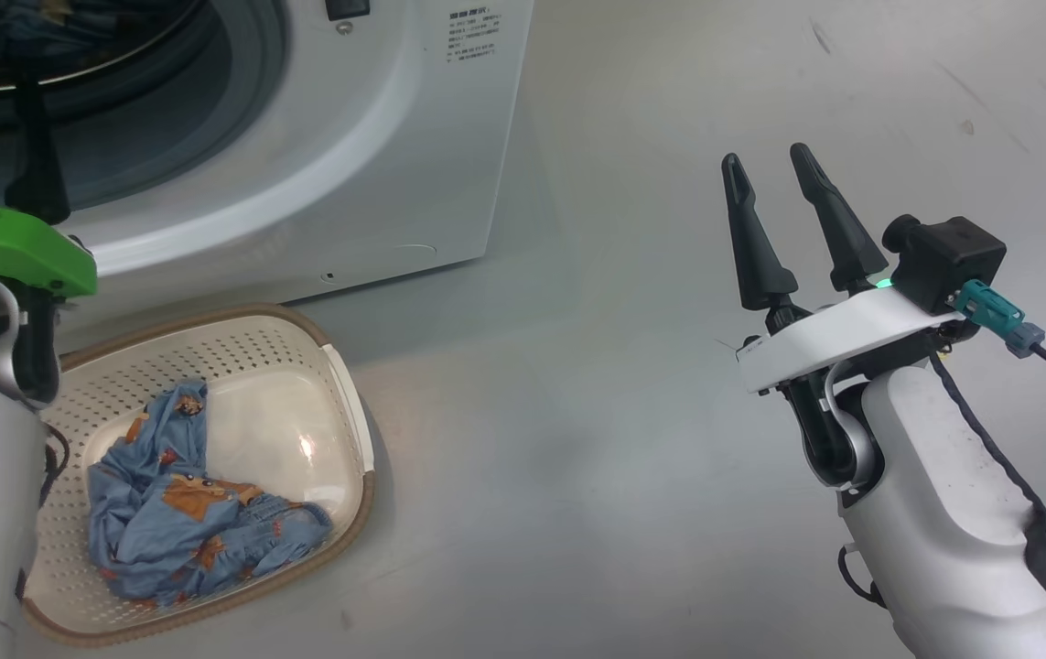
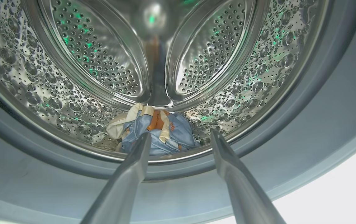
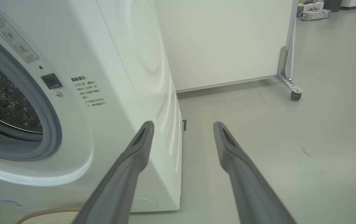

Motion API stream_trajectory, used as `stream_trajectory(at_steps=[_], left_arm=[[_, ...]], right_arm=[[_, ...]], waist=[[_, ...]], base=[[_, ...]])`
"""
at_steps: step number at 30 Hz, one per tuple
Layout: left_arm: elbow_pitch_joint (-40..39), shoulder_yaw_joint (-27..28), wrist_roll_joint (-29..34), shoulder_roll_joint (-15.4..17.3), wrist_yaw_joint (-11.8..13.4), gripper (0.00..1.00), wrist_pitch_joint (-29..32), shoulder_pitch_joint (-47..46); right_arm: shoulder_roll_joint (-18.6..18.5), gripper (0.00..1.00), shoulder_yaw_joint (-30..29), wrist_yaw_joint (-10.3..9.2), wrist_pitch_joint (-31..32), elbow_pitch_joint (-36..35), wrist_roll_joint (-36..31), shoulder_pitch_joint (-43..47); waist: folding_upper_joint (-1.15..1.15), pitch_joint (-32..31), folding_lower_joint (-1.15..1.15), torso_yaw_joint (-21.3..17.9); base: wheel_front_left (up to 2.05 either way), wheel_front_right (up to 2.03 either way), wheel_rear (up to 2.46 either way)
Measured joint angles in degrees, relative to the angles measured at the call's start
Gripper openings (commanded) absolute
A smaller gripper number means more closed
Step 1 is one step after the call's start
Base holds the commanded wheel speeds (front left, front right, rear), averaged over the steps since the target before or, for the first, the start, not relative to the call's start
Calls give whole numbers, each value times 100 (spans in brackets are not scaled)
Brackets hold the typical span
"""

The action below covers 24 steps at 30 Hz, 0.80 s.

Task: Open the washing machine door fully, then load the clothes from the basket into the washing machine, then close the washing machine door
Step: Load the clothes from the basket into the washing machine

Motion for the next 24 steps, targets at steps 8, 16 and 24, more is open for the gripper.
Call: stream_trajectory(at_steps=[8, 16, 24], left_arm=[[-231, -98, -40, -112, -1, 100, -53, 433], [-521, -112, -40, -148, -25, 100, -70, 961], [-1066, 131, -49, -154, -25, 100, -70, 1623]], right_arm=[[-103, 100, -16, 0, 0, 90, 2, 126], [-202, 100, 18, 0, 0, 187, 40, 324], [-242, 100, 88, 0, 0, 221, 105, 470]], waist=[[0, -369, 0, 249], [0, -745, 0, 537], [0, -1148, 0, 779]], base=[[0, 0, 0], [0, 0, 0], [0, 0, 0]])
